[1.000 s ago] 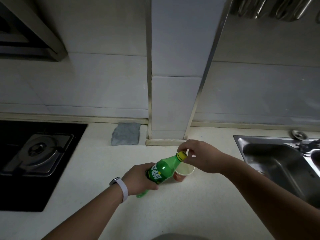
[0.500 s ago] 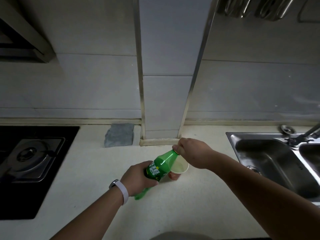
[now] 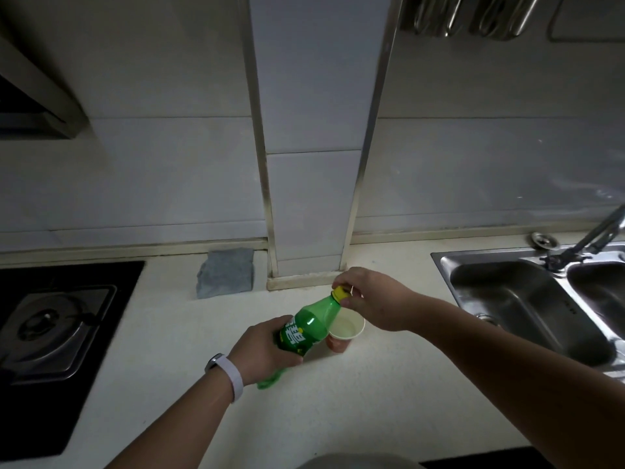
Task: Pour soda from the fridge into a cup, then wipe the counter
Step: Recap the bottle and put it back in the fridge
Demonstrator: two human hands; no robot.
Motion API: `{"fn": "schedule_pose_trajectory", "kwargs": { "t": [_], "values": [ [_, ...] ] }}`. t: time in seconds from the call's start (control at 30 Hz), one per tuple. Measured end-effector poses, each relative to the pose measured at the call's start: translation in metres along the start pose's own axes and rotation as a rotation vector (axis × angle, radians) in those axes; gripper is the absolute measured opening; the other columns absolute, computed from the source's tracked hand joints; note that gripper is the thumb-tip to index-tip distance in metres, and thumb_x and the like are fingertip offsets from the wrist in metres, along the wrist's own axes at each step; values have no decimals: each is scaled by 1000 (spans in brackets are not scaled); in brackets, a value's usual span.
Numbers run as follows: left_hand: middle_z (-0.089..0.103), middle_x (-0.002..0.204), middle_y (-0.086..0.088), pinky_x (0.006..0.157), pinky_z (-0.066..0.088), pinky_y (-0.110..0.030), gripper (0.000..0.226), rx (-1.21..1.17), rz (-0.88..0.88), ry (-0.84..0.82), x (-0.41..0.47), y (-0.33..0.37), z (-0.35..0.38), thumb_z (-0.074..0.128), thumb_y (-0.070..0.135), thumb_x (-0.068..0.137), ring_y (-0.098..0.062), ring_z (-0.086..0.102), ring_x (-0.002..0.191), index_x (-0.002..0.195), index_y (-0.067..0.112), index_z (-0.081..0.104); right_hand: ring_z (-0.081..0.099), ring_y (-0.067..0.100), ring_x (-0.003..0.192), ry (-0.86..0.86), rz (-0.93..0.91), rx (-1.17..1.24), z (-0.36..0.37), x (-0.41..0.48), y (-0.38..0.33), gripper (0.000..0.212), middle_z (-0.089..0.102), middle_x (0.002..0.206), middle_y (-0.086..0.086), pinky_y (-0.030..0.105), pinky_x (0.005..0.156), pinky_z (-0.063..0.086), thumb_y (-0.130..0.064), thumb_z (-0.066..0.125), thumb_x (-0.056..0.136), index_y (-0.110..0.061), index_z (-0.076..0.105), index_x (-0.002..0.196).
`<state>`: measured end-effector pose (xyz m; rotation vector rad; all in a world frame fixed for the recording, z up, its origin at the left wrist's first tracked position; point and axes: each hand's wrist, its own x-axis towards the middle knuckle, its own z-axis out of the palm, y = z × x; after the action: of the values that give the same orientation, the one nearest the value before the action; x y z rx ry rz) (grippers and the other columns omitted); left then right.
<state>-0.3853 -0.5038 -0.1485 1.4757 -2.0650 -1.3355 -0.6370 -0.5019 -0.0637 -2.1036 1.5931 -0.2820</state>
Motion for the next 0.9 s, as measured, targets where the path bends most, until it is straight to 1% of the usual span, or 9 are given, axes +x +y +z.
{"fn": "schedule_pose_trajectory", "kwargs": {
  "t": [0.1,0.17,0.27,0.33,0.43,0.53,0.6,0.8,0.9],
  "values": [
    [66,90,41,72,49,-11,57,-6,23,53,0,-2,0,76,53,47,16,62,86,92,77,52,55,16,82,29,87,-10,3,3,-11,25,58,92,-2,30,69,44,-39,50,99,-17,61,104],
    [70,87,34,75,52,-16,56,-7,21,89,0,-5,0,76,51,49,11,65,86,91,77,51,55,17,79,53,163,-10,4,5,-17,29,58,88,1,32,65,41,-45,47,99,-18,59,99],
    [69,91,29,79,54,-24,54,15,33,88,0,-12,-2,79,47,54,4,65,91,90,76,52,54,13,78,55,200,21,11,4,-21,27,56,87,-4,29,63,40,-45,47,99,-20,57,102],
    [69,95,27,79,52,-20,56,6,41,72,1,-17,-5,85,41,57,2,65,94,96,68,55,55,12,84,70,156,118,15,0,-22,17,55,94,-7,25,68,43,-38,52,98,-24,56,107],
    [70,101,23,79,49,-14,64,1,33,27,4,-24,-7,91,31,61,-3,66,99,110,54,57,55,9,97,81,53,164,14,-10,-22,24,54,108,-9,20,82,47,-23,60,95,-24,57,118],
    [69,108,19,89,52,-23,68,14,28,-4,3,-27,-5,91,31,63,-6,65,102,122,42,60,53,6,96,104,20,99,14,-15,-26,24,55,107,-11,15,81,43,-18,63,93,-22,62,117],
    [70,108,18,92,53,-29,66,30,39,-5,2,-27,-4,89,33,63,-7,65,102,122,42,60,53,7,93,119,50,57,17,-16,-29,24,56,107,-9,14,77,40,-18,62,93,-23,62,117],
    [63,98,22,79,51,-24,61,118,74,99,-4,-30,0,84,35,69,-8,63,96,125,36,60,52,5,82,149,169,65,32,-17,-34,19,54,99,-10,14,67,39,-23,59,96,-22,60,115],
    [68,97,16,70,54,-30,52,259,129,198,-8,-26,-1,79,39,72,-13,64,92,120,39,58,53,5,82,163,234,130,39,-16,-34,18,54,97,-10,17,70,42,-23,58,96,-21,59,114]
  ]
}}
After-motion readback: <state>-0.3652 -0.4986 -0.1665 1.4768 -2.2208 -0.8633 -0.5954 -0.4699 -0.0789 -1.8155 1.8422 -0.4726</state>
